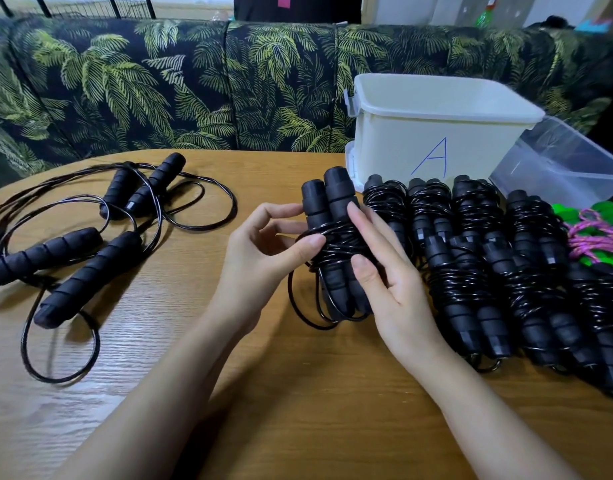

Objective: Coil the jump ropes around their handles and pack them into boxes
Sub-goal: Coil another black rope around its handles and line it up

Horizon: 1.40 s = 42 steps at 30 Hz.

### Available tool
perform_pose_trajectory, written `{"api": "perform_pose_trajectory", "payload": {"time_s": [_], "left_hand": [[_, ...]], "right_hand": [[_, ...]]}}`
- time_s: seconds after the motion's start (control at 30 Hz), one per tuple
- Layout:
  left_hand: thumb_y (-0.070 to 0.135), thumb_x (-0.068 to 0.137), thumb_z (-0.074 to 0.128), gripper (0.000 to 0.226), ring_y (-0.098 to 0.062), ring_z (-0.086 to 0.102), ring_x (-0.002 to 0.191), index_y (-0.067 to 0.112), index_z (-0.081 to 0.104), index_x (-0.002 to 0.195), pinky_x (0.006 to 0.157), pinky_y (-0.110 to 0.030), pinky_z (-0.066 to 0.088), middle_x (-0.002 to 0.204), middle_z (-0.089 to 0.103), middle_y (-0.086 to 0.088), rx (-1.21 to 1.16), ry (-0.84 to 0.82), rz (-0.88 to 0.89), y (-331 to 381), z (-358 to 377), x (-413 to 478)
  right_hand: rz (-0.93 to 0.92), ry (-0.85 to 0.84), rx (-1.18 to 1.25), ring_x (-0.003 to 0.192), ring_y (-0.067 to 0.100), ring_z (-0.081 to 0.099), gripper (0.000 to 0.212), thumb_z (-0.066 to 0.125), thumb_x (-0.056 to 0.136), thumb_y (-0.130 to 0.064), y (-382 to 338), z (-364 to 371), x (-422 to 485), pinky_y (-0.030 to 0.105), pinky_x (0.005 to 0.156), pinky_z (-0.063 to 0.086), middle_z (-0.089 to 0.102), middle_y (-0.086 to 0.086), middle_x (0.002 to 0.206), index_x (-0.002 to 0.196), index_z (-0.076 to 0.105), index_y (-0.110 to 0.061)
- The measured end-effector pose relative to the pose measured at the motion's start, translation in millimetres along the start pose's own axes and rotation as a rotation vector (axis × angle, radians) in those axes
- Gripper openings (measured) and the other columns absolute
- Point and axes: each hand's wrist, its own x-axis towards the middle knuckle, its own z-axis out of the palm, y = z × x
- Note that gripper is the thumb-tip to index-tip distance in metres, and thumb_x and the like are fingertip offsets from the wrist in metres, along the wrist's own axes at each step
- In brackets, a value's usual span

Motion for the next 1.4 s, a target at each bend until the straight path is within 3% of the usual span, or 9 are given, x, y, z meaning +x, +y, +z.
{"api": "perform_pose_trajectory", "payload": {"time_s": [0.17, 0.27, 0.43, 0.63, 0.8, 1.03, 1.17, 1.27, 1.4], "left_hand": [[0.021, 0.069, 0.083, 0.033, -0.018, 0.067, 0.075, 0.017, 0.064, 0.096, 0.07, -0.029, 0.056, 0.083, 0.072, -0.002, 0.059, 0.104, 0.052, -1.3, 3.8, -2.1], [0.031, 0.066, 0.087, 0.038, -0.019, 0.064, 0.075, 0.023, 0.065, 0.095, 0.072, -0.036, 0.054, 0.084, 0.071, 0.0, 0.098, 0.123, 0.066, -2.8, 5.0, -3.1], [0.039, 0.067, 0.082, 0.044, -0.015, 0.062, 0.079, 0.027, 0.061, 0.104, 0.075, -0.039, 0.053, 0.102, 0.073, 0.004, 0.144, 0.128, 0.085, -3.1, 8.3, -6.2], [0.025, 0.072, 0.084, 0.057, -0.02, 0.067, 0.088, 0.022, 0.06, 0.124, 0.087, -0.055, 0.055, 0.108, 0.074, -0.001, 0.124, 0.092, 0.045, -1.0, 9.2, -6.2], [0.02, 0.075, 0.08, 0.055, -0.014, 0.067, 0.091, 0.02, 0.062, 0.127, 0.086, -0.047, 0.055, 0.11, 0.074, 0.001, 0.138, 0.048, 0.046, -0.7, 9.6, -6.2], [0.015, 0.077, 0.078, 0.052, -0.012, 0.068, 0.105, 0.015, 0.061, 0.126, 0.078, -0.024, 0.052, 0.111, 0.074, 0.002, 0.164, 0.011, 0.104, -1.4, 11.1, -6.0], [0.013, 0.082, 0.077, 0.048, -0.021, 0.07, 0.104, 0.021, 0.061, 0.127, 0.086, -0.037, 0.057, 0.114, 0.074, -0.001, 0.147, -0.031, 0.1, -0.2, 7.3, -4.2], [0.016, 0.078, 0.08, 0.054, -0.023, 0.072, 0.096, 0.022, 0.059, 0.127, 0.087, -0.041, 0.059, 0.107, 0.075, -0.003, 0.079, 0.01, 0.06, 2.0, 6.7, -4.5], [0.018, 0.071, 0.077, 0.06, -0.013, 0.073, 0.088, 0.02, 0.056, 0.128, 0.076, -0.025, 0.056, 0.101, 0.076, -0.002, -0.005, 0.047, 0.015, 4.7, 7.7, -4.3]], "right_hand": [[-0.087, 0.02, -0.23, 0.141, -0.009, 0.026, 0.053, 0.042, 0.099, -0.002, 2.1, 8.7, -3.9, 0.012, 0.11, 0.03, 0.03, 0.002, 0.159, 0.148, 0.04, -0.024], [-0.076, -0.001, -0.351, 0.137, -0.02, 0.018, 0.054, 0.043, 0.1, -0.025, 0.6, 13.7, -6.1, 0.003, 0.102, 0.026, 0.022, -0.002, 0.163, 0.152, 0.03, -0.033], [-0.012, -0.049, -0.525, 0.14, 0.014, 0.041, 0.087, 0.056, 0.083, -0.058, -1.4, 16.2, -8.3, 0.04, 0.078, 0.059, 0.003, -0.018, 0.164, 0.153, 0.006, -0.046], [-0.002, -0.007, -0.51, 0.14, 0.009, 0.037, 0.085, 0.055, 0.083, -0.059, -0.2, 15.4, -7.6, 0.041, 0.081, 0.059, 0.007, -0.019, 0.164, 0.153, 0.008, -0.046], [0.019, 0.071, -0.634, 0.142, 0.017, 0.038, 0.09, 0.051, 0.077, -0.069, 0.1, 15.9, -6.9, 0.042, 0.081, 0.058, 0.023, -0.009, 0.162, 0.154, 0.013, -0.041], [-0.026, 0.067, -0.535, 0.145, 0.022, 0.034, 0.086, 0.073, 0.084, -0.031, 7.6, 16.5, -9.0, 0.038, 0.097, 0.052, 0.014, -0.002, 0.165, 0.155, 0.023, -0.038], [-0.042, 0.1, -0.426, 0.148, 0.013, 0.028, 0.076, 0.068, 0.083, -0.032, 7.5, 13.9, -8.3, 0.01, 0.109, 0.027, 0.021, 0.0, 0.164, 0.151, 0.035, -0.039], [-0.017, 0.124, -0.304, 0.144, 0.002, 0.031, 0.074, 0.071, 0.078, -0.026, 2.8, 13.7, -8.4, 0.001, 0.103, 0.025, 0.028, -0.001, 0.161, 0.144, 0.042, -0.041], [0.007, 0.109, -0.112, 0.142, -0.001, 0.033, 0.072, 0.074, 0.076, -0.019, -1.4, 14.3, -8.8, 0.023, 0.109, 0.041, 0.033, -0.001, 0.158, 0.14, 0.047, -0.04]]}}
